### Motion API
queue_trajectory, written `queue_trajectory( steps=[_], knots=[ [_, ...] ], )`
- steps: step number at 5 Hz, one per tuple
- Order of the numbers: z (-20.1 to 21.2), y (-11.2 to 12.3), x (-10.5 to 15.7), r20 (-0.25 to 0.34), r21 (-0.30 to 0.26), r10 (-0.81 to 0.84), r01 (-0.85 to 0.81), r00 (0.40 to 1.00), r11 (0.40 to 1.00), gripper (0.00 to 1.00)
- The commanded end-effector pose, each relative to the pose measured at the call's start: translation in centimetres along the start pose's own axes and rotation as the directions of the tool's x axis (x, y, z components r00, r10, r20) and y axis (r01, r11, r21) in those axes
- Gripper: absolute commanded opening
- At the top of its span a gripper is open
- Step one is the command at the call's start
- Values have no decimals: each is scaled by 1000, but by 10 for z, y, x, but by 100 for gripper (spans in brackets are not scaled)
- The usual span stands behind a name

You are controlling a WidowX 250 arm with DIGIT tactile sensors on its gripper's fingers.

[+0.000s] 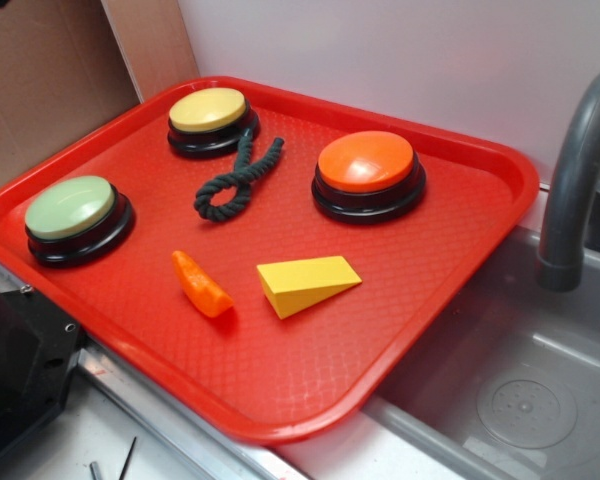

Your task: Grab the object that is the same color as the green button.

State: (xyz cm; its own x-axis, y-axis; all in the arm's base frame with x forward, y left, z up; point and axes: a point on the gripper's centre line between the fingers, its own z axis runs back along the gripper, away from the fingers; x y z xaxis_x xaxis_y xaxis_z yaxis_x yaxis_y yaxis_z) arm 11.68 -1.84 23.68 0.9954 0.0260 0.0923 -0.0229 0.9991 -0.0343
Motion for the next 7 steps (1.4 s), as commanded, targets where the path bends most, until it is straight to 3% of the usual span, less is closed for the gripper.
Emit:
queue_trajectory(
  steps=[1,2,3,4,5,6,7],
  knots=[
    [0,0,0,0,0,0,0,1000,1000,100],
    [-54,1,45,-182,-25,-66,63,981,998,100],
    [-103,-1,71,-259,2,-97,101,961,995,100],
    [-123,-13,86,-170,15,-140,144,976,989,100],
    [-144,-6,77,-71,-42,-216,213,974,976,100],
    [-158,6,69,32,-61,-237,239,971,969,100],
    [-174,18,78,-10,-90,-206,205,978,975,100]
  ],
)
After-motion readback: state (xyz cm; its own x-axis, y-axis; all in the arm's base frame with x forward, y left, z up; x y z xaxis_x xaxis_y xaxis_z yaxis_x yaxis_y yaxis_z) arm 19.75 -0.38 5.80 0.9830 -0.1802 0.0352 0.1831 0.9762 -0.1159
